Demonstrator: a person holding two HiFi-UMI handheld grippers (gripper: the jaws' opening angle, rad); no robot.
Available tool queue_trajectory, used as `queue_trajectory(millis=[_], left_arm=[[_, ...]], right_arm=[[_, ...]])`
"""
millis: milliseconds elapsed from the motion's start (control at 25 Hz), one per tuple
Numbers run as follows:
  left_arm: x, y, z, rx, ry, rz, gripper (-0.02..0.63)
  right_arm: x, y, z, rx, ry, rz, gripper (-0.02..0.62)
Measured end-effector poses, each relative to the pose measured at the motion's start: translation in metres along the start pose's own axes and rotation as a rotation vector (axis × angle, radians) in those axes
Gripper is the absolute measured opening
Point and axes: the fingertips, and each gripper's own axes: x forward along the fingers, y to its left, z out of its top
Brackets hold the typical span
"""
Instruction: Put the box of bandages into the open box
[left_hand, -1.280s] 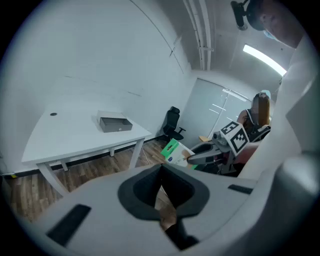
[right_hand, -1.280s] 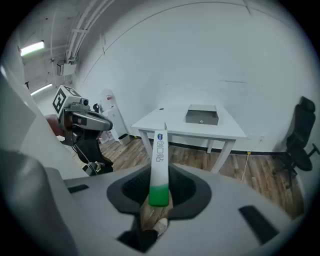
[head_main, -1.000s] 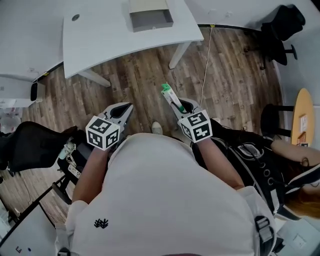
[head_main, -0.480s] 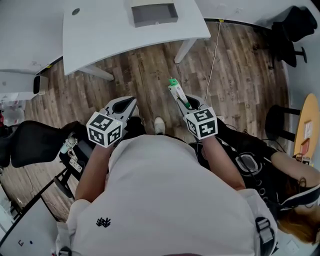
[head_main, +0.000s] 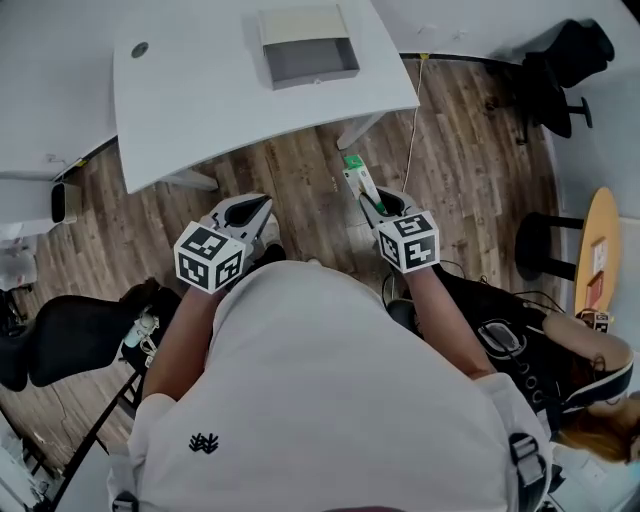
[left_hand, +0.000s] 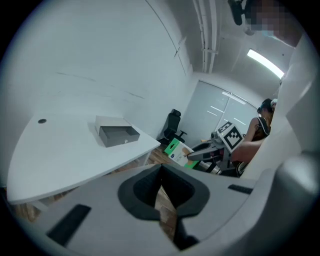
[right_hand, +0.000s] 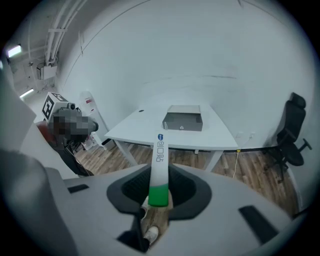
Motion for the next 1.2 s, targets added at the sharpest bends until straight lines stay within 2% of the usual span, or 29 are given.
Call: queue_trajectory(millis=[200,360,600,880,1200], left_arm=[[-0.005,0.042,0.026,0.024,-0.009,-0.052,0.007],[-0.006,0.076,0.030,0.033,0.002,-0.081,0.007],[-0.001,0.098,0.035,0.005,-0.017,-0.085,0.006],[0.008,0.122,0.049,-0.022,-0.028,-0.035,0.006],[0.025,0.166,0.084,-0.081,-0.067,0.119,0.007]], right_arm=[[0.022,-0.008,0.044,0.039,-0.008,-0.056,0.087],[0.044,-0.012,0.073,0.055,-0.005,-0.085,0.087],[0.067,-0.030,0.106,0.052,0.002,-0.101,0.087],[0.104,-0.065,0.153,0.019,-0.002,-0.080,0.087],[0.166,-0.109,0.207,-0.053,0.017,0.002,0.087]])
